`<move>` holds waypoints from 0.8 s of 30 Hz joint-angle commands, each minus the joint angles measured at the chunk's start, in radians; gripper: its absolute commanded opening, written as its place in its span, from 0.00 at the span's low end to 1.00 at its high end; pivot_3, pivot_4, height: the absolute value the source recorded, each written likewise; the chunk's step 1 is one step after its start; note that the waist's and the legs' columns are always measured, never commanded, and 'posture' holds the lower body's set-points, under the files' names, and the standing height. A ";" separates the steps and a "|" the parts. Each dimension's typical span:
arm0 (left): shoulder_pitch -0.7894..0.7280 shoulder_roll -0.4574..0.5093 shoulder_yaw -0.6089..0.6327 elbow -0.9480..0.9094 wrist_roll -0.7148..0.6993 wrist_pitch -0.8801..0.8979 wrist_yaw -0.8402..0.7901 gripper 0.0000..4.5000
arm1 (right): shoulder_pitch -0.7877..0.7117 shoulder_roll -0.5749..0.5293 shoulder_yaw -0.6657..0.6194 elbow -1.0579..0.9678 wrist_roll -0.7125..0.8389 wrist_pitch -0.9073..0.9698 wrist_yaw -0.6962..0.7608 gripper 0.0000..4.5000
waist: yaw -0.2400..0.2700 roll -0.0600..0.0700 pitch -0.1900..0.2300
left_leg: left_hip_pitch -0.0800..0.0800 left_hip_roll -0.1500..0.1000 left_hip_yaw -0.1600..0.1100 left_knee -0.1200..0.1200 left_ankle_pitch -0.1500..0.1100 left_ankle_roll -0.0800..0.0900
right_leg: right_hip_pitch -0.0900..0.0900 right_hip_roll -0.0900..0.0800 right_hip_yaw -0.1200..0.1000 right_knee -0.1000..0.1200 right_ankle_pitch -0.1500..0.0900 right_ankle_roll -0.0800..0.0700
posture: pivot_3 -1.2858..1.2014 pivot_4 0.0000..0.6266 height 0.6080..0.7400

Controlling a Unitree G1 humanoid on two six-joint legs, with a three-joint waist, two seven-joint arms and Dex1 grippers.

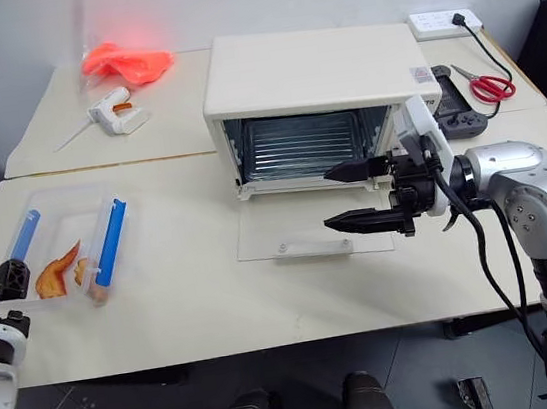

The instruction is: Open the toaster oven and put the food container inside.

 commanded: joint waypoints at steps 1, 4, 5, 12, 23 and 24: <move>-0.066 -0.073 -0.036 -0.028 0.026 -0.009 0.150 0.99 | 0.017 -0.001 -0.045 -0.042 0.013 -0.004 -0.010 1.00 | 0.006 -0.001 0.000 | 0.000 0.000 0.000 0.000 0.000 0.000 | 0.000 0.000 0.000 0.000 0.000 0.000 | 0.52 0.24 1.00; -0.117 -0.125 -0.075 -0.027 0.074 -0.009 0.212 0.99 | 0.037 0.000 -0.060 -0.061 0.021 0.000 -0.026 1.00 | 0.015 -0.002 0.000 | 0.000 -0.002 0.001 0.000 0.000 0.000 | 0.000 0.000 0.000 -0.001 0.000 0.000 | 0.52 0.24 1.00; -0.129 -0.134 -0.086 -0.027 0.093 -0.009 0.221 0.99 | 0.042 0.001 -0.064 -0.066 0.024 0.002 -0.032 1.00 | 0.019 -0.002 0.000 | 0.000 -0.002 0.001 0.000 0.000 0.000 | 0.000 0.000 0.000 -0.001 0.000 0.000 | 0.52 0.24 1.00; -0.220 -0.125 -0.074 0.104 0.261 -0.009 0.271 0.99 | 0.099 -0.011 -0.115 -0.127 0.045 0.017 -0.074 1.00 | 0.021 -0.002 0.001 | 0.000 -0.003 0.002 0.000 0.000 -0.001 | 0.000 0.002 0.000 -0.001 0.000 0.000 | 0.52 0.24 1.00; -0.274 -0.093 -0.063 0.215 0.396 -0.009 0.218 0.31 | 0.149 -0.029 -0.179 -0.181 0.080 0.044 -0.112 1.00 | 0.020 -0.003 0.001 | 0.000 -0.003 0.002 0.000 -0.001 -0.002 | 0.000 0.002 0.000 -0.001 0.000 0.000 | 0.52 0.24 1.00; -0.268 -0.081 -0.064 0.221 0.407 -0.009 0.209 0.25 | 0.151 -0.031 -0.181 -0.182 0.081 0.044 -0.113 1.00 | 0.020 -0.003 0.001 | 0.000 -0.003 0.002 0.000 -0.001 -0.003 | -0.001 0.002 0.000 -0.001 0.000 0.000 | 0.52 0.24 1.00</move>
